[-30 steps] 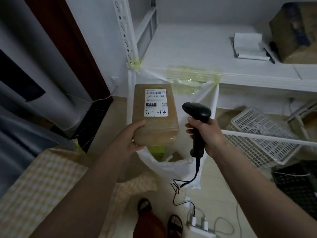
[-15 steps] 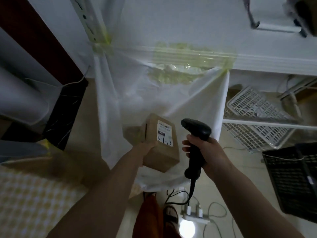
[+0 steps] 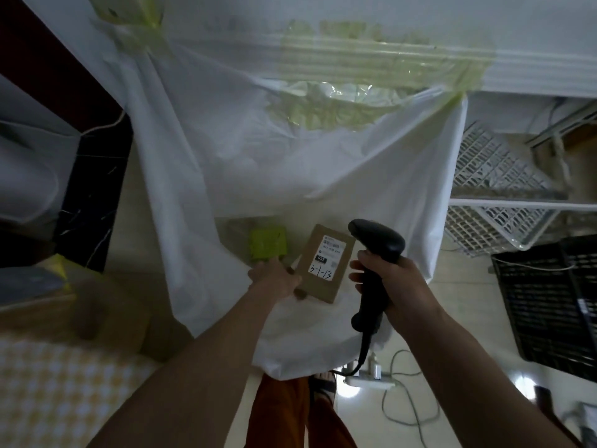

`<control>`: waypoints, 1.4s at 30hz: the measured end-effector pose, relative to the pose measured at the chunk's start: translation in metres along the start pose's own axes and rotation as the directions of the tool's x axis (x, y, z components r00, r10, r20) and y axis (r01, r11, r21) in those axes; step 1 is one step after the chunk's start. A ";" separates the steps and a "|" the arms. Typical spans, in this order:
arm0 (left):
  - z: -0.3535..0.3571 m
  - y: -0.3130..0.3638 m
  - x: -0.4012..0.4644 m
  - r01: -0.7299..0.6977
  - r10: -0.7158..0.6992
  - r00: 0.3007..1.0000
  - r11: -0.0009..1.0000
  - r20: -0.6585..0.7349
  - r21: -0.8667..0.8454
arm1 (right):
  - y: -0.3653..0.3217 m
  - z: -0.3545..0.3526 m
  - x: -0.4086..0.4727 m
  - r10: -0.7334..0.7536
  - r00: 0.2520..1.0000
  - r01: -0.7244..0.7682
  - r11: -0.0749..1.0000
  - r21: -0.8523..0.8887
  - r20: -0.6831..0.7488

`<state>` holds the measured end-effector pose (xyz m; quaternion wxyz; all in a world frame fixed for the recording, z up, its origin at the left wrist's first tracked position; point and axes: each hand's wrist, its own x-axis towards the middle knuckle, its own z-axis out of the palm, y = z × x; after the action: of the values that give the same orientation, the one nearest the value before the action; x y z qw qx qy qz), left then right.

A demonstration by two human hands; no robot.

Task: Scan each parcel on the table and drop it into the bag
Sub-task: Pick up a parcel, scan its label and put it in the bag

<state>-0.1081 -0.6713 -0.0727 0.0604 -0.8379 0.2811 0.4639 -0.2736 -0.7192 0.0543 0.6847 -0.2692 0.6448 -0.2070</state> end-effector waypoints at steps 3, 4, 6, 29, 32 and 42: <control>-0.001 -0.004 0.000 -0.012 0.010 1.000 0.994 0.014 0.109 | 0.001 0.002 0.000 0.008 1.000 -0.008 1.000 0.009 -0.005; -0.003 -0.005 -0.002 -0.013 0.011 1.000 0.992 0.021 0.129 | 0.001 0.003 0.000 0.008 1.000 -0.008 1.000 0.010 -0.008; -0.004 -0.008 -0.005 -0.029 0.030 1.000 0.985 -0.003 0.167 | 0.001 0.005 -0.002 0.004 1.000 -0.004 1.000 0.015 -0.006; 0.009 -0.237 -0.287 0.009 -0.151 0.836 0.965 -0.528 -0.263 | 0.090 0.120 -0.207 0.209 0.620 0.404 0.741 -0.536 0.756; 0.046 -0.296 -0.347 0.159 -0.371 0.778 0.897 -0.507 -0.412 | 0.133 0.140 -0.254 0.345 0.510 0.492 0.634 -0.596 0.788; 0.196 -0.404 -0.505 0.373 -0.808 0.504 0.521 -0.305 -0.768 | 0.276 0.135 -0.399 0.659 0.264 0.685 0.385 -0.619 0.704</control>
<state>-0.2487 -0.0540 0.1626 -0.1468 -0.9531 -0.2111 0.1597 -0.1895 -0.2421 0.1898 0.6299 -0.6656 0.0643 0.3950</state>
